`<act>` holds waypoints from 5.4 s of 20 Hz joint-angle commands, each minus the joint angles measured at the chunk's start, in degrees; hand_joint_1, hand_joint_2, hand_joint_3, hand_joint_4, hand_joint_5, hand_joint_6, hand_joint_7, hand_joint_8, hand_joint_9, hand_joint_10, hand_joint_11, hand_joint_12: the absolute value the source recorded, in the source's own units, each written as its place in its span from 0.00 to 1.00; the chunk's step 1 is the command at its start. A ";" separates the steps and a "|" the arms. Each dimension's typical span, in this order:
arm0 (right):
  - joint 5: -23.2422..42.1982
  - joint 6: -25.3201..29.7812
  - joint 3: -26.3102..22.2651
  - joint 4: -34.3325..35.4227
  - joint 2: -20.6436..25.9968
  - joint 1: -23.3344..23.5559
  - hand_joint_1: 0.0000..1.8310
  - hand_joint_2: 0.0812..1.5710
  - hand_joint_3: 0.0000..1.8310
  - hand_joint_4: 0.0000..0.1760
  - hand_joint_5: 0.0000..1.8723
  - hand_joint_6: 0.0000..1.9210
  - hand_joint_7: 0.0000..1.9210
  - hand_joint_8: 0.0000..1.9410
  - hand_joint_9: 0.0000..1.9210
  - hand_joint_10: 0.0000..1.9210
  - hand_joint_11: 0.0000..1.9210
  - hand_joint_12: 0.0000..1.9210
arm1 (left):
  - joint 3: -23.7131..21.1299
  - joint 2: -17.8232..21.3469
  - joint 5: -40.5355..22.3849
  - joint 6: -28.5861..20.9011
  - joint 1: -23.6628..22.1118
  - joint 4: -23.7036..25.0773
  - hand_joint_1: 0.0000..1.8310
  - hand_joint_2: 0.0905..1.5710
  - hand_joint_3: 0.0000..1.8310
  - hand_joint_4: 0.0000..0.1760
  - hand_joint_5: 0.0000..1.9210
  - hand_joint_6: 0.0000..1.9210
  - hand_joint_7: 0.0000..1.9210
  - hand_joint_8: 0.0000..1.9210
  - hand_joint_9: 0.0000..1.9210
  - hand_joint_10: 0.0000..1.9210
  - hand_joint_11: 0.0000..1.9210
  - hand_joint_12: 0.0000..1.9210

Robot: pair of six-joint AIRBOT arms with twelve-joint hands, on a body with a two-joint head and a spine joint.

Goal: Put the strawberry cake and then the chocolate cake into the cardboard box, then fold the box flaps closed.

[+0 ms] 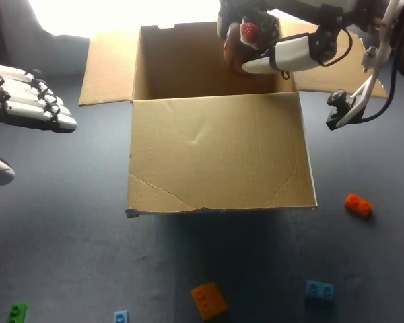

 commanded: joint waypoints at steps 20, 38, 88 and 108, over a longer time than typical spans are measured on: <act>2.12 -0.85 -4.13 -1.43 4.79 -0.58 0.28 0.60 0.00 0.00 0.00 0.00 0.02 0.00 0.03 0.01 0.00 0.11 | -1.76 0.35 3.53 -0.15 -2.31 -5.84 0.00 0.83 0.00 0.04 0.05 0.00 0.05 0.00 0.05 0.00 0.00 0.29; -5.79 -2.56 -12.83 4.13 29.38 -2.56 0.00 0.74 0.00 0.00 0.06 0.00 0.08 0.00 0.08 0.00 0.00 0.24 | -2.58 0.30 4.89 -1.97 -13.67 -4.74 0.00 0.81 0.00 0.04 0.06 0.00 0.07 0.00 0.09 0.00 0.00 0.32; 0.06 -21.25 -17.50 21.72 21.59 -6.09 0.03 0.75 0.00 0.00 0.07 0.00 0.09 0.00 0.08 0.00 0.00 0.16 | -8.69 -2.57 7.69 -1.25 -21.36 7.22 0.00 0.83 0.00 0.07 0.04 0.00 0.06 0.00 0.07 0.00 0.00 0.29; -7.45 -25.09 -15.05 21.28 15.65 -6.20 0.02 0.75 0.00 0.00 0.08 0.00 0.09 0.00 0.09 0.00 0.00 0.18 | -2.45 -0.76 -4.42 0.85 -6.80 7.17 0.00 0.82 0.00 0.06 0.05 0.00 0.07 0.00 0.07 0.00 0.00 0.31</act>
